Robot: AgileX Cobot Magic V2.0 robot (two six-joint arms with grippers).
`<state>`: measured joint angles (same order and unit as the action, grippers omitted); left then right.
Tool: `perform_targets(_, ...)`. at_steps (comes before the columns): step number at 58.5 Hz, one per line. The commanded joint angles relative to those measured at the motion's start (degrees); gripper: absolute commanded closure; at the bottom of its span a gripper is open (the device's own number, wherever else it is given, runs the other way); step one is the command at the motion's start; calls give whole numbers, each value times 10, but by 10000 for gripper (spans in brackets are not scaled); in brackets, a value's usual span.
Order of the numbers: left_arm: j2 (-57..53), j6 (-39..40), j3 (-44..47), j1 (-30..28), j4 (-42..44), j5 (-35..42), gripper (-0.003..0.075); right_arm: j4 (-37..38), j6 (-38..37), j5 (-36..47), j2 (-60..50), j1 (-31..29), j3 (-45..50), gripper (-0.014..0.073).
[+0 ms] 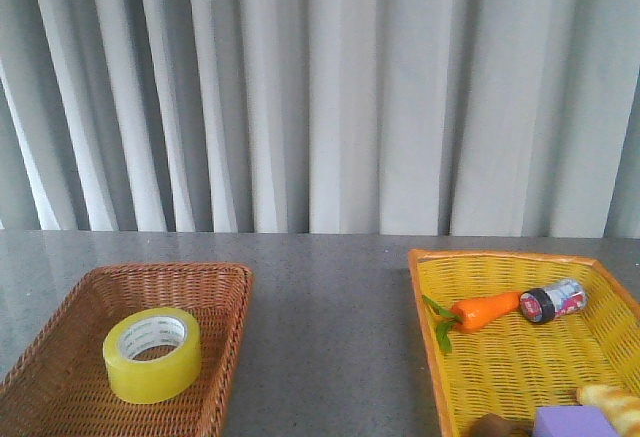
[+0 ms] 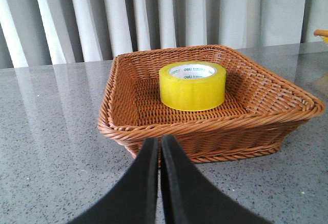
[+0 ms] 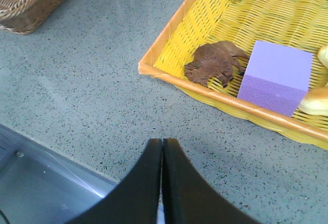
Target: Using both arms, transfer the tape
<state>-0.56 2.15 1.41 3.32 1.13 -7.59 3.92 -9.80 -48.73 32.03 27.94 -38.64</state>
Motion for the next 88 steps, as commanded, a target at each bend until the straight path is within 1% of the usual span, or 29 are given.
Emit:
perform_targets(1, -10, 6, -4, 0, 0, 48, 727, 15, 1, 33, -6, -6, -15, 601)
perform_targets(5, -10, 6, -5, 0, 1, 48, 727, 33, 5, 40, -19, -25, -14, 601)
perform_targets(9, -10, 6, -5, 0, 1, 48, 727, 37, 5, 80, -45, -57, 5, 601)
perform_targets(15, -10, 6, -5, 0, 1, 48, 727, 38, 5, 179, -102, -115, 64, 601)
perform_targets(23, -10, 6, -5, 0, 1, 48, 727, 52, 5, 329, -180, -186, 172, 601)
perform_targets(29, -10, 6, -5, 0, 1, 48, 727, 55, 5, 414, -233, -231, 249, 601)
perform_targets(35, -10, 6, -5, 0, 1, 48, 727, 55, 5, 463, -274, -263, 309, 601)
perform_targets(43, -10, 6, -5, 0, 1, 48, 727, 55, 5, 526, -311, -277, 383, 601)
perform_targets(46, -10, 6, -5, 0, 1, 48, 727, 55, 5, 541, -323, -276, 406, 601)
perform_targets(48, -10, 6, -5, 0, 1, 48, 727, 55, 3, 512, -331, -276, 404, 601)
perform_targets(50, -10, 6, -5, 0, 1, 48, 727, 55, 1, 500, -333, -276, 402, 601)
perform_targets(62, -10, 6, -5, 0, 1, 48, 727, 55, 1, 482, -333, -276, 404, 598)
perform_targets(88, -10, 6, -5, 0, 1, 48, 727, 55, 1, 477, -332, -276, 404, 598)
